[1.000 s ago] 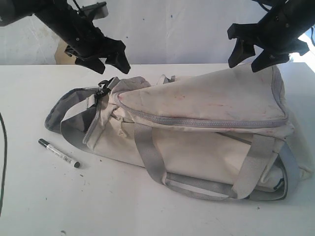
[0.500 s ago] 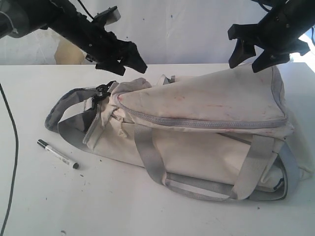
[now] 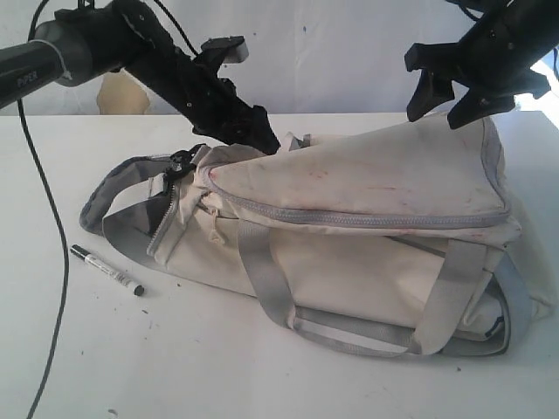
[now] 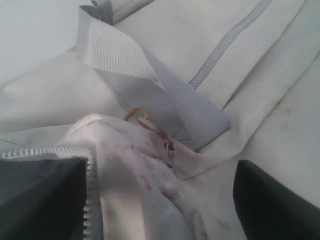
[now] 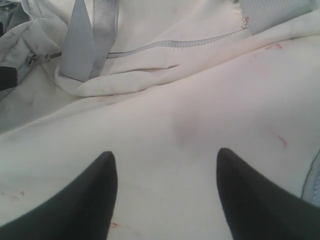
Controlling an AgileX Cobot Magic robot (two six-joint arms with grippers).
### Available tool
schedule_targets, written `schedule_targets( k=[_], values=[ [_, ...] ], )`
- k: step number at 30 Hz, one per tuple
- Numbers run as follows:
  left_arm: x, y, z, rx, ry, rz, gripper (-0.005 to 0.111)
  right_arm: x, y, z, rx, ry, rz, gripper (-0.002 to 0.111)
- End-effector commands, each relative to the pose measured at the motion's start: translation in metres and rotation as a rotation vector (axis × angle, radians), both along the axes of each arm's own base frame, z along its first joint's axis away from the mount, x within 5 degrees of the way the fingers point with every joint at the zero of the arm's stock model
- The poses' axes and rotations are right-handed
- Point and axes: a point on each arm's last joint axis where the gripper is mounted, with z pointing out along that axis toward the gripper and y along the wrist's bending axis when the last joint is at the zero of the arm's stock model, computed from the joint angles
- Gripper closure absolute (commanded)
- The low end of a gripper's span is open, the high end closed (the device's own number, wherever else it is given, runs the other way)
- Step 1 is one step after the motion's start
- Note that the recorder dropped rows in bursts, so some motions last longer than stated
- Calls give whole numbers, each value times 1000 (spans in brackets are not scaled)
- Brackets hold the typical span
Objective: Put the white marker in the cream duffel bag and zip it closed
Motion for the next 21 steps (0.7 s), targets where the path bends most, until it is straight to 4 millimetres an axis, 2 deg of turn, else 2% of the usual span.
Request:
schedule_targets(
  k=[1, 4, 6, 10, 12, 13, 17, 21],
  values=[
    [1, -2, -6, 0, 5, 2, 2, -1, 0, 3, -11, -14, 12, 54],
    [3, -2, -6, -6, -16, 18, 6, -1, 0, 3, -11, -18, 11, 54],
    [6, -2, -7, -12, -30, 37, 18, -1, 0, 3, -11, -18, 11, 54],
    [9, -3, -9, -26, -32, 78, 63, -1, 0, 3, -11, -14, 12, 54],
    [9, -3, -9, -29, -25, 86, 95, -1, 0, 2, -11, -12, 12, 54],
    [9, -3, -9, -31, -21, 91, 107, -1, 0, 2, -11, -12, 12, 54],
    [10, -1, -9, -53, 22, 153, 107, -1, 0, 2, -12, -8, 12, 54],
    [18, 14, 0, -193, 125, 276, 107, -1, 0, 2, -12, -8, 12, 54]
  ],
)
